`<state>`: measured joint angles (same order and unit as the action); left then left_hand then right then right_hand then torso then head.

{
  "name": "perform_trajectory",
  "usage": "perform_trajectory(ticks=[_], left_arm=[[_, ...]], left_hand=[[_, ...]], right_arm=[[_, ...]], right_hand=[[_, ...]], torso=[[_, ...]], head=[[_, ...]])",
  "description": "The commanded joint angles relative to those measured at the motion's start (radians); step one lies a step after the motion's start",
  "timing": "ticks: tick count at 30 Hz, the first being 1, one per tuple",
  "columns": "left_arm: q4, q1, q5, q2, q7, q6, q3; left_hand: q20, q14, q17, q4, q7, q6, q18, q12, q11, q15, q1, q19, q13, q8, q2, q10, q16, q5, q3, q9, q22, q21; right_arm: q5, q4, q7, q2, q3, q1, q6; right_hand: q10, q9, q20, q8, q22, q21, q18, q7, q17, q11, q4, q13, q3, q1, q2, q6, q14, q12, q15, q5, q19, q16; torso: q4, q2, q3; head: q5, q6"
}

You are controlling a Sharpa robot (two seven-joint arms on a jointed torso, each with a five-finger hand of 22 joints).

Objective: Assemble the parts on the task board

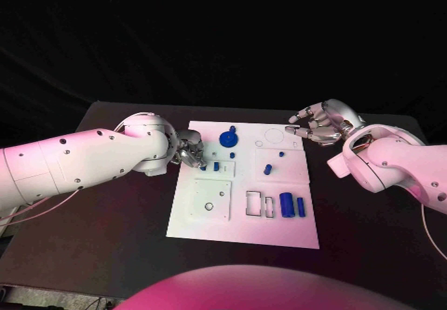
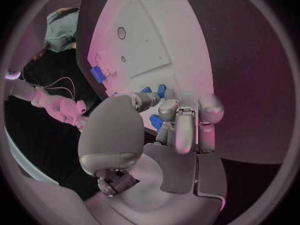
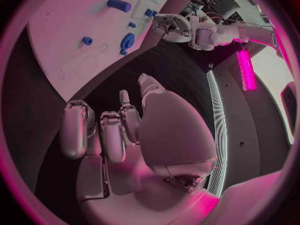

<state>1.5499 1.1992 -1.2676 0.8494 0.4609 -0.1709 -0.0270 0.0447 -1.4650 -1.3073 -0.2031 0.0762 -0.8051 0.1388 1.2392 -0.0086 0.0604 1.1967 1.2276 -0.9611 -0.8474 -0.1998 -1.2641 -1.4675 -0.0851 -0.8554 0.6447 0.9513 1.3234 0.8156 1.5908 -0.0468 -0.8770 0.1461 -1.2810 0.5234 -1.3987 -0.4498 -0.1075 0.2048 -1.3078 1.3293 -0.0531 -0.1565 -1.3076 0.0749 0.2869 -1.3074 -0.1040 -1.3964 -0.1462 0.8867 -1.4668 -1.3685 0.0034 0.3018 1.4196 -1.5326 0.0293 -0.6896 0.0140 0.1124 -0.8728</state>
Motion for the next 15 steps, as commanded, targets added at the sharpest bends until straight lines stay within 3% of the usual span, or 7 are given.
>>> perform_trajectory(ticks=[1,15], left_arm=[[-0.002,-0.006,0.016,-0.011,0.004,-0.035,-0.006],[-0.018,-0.004,0.023,-0.030,0.017,-0.038,-0.006]], left_hand=[[-0.001,-0.052,-0.047,0.148,-0.007,-0.003,-0.018,0.003,0.000,0.008,0.003,0.007,0.000,-0.003,-0.004,-0.003,-0.003,-0.004,-0.153,0.000,-0.001,0.004],[-0.001,-0.052,-0.046,0.146,-0.007,-0.004,-0.018,0.003,0.000,0.008,0.002,0.006,0.001,-0.003,-0.003,-0.003,-0.003,-0.003,-0.155,0.000,-0.001,0.004]], right_arm=[[0.010,0.001,0.003,0.001,0.000,0.001,-0.014],[0.010,-0.001,0.002,0.002,0.000,0.001,-0.016]], right_hand=[[0.005,-0.001,0.001,0.001,-0.070,-0.005,-0.013,0.001,-0.128,-0.004,-0.001,-0.033,-0.007,0.006,-0.004,-0.008,-0.073,0.001,-0.004,0.000,-0.008,0.006],[0.005,-0.001,0.001,0.001,-0.070,-0.005,-0.013,0.001,-0.128,-0.004,-0.001,-0.033,-0.007,0.006,-0.004,-0.008,-0.073,0.001,-0.004,0.000,-0.008,0.006]], torso=[[-0.0001,0.000,0.0001],[0.0006,0.001,0.0000]], head=[[-0.001,0.000],[-0.004,0.000]])
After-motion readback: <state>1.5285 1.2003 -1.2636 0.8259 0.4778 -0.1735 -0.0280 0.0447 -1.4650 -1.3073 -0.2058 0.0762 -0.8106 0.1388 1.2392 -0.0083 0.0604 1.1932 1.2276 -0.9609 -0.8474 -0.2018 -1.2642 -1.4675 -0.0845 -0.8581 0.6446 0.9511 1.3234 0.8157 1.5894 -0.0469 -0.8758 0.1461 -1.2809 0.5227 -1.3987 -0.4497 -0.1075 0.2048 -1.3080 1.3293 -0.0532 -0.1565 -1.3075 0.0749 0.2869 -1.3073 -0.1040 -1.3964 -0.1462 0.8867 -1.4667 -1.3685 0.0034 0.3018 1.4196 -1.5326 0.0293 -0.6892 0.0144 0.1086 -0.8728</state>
